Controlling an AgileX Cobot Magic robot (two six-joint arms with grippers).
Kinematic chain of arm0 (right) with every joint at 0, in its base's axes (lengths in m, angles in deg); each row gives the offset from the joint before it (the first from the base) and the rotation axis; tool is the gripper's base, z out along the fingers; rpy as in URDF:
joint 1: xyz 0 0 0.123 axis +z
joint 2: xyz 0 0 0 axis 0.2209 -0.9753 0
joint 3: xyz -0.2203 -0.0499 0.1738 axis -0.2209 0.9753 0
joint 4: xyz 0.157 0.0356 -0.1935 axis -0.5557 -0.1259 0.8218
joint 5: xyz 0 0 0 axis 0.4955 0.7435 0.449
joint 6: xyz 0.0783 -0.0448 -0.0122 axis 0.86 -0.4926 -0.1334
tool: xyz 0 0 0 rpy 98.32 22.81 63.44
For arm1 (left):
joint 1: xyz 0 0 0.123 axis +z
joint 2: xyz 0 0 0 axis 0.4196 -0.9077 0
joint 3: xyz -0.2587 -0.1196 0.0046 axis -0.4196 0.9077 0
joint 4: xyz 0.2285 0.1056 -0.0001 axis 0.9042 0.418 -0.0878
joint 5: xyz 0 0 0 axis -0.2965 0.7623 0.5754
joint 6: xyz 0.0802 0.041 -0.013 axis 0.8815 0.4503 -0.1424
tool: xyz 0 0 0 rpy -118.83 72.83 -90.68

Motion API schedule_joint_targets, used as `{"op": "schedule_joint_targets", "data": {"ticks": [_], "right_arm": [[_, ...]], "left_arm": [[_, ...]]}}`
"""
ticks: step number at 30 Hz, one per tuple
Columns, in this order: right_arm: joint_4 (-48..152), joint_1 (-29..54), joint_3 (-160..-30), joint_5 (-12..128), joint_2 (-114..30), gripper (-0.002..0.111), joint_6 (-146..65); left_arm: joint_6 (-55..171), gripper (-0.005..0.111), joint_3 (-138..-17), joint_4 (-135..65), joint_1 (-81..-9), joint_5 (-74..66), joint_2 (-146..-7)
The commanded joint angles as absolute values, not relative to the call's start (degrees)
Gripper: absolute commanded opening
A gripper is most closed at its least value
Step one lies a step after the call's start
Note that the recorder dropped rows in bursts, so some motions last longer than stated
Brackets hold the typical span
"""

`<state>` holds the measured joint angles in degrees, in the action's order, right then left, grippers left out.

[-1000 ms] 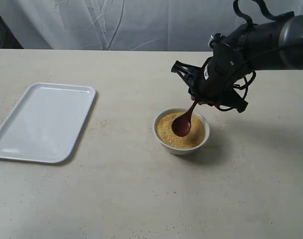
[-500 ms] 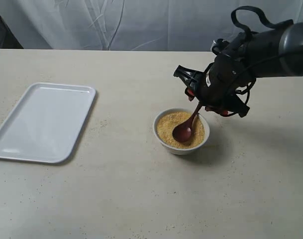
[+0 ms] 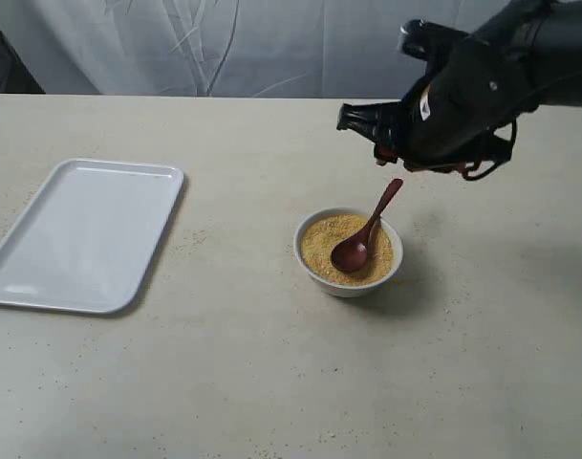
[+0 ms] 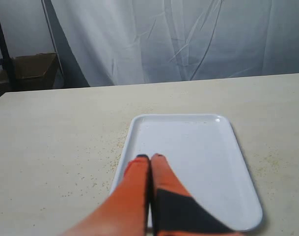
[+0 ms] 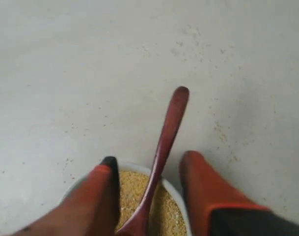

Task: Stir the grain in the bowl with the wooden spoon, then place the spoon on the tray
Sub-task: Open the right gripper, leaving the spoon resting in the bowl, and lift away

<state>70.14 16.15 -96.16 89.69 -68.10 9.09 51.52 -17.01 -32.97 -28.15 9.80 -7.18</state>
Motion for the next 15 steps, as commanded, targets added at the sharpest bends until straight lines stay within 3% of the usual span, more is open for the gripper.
{"op": "schedule_joint_targets", "data": {"ticks": [1,8,15], "right_arm": [[60.7,14.5,-100.4,91.3,-67.9,0.0,-12.4],[44.5,10.4,-108.3,93.6,-76.4,0.001,-41.1],[52.0,9.6,-117.6,96.9,-90.1,0.001,-41.6]], "left_arm": [[51.3,0.0,-16.9,-32.9,-28.4,9.4,-6.9],[51.3,0.0,-16.9,-32.9,-28.4,9.4,-6.9],[51.3,0.0,-16.9,-32.9,-28.4,9.4,-6.9]]}}
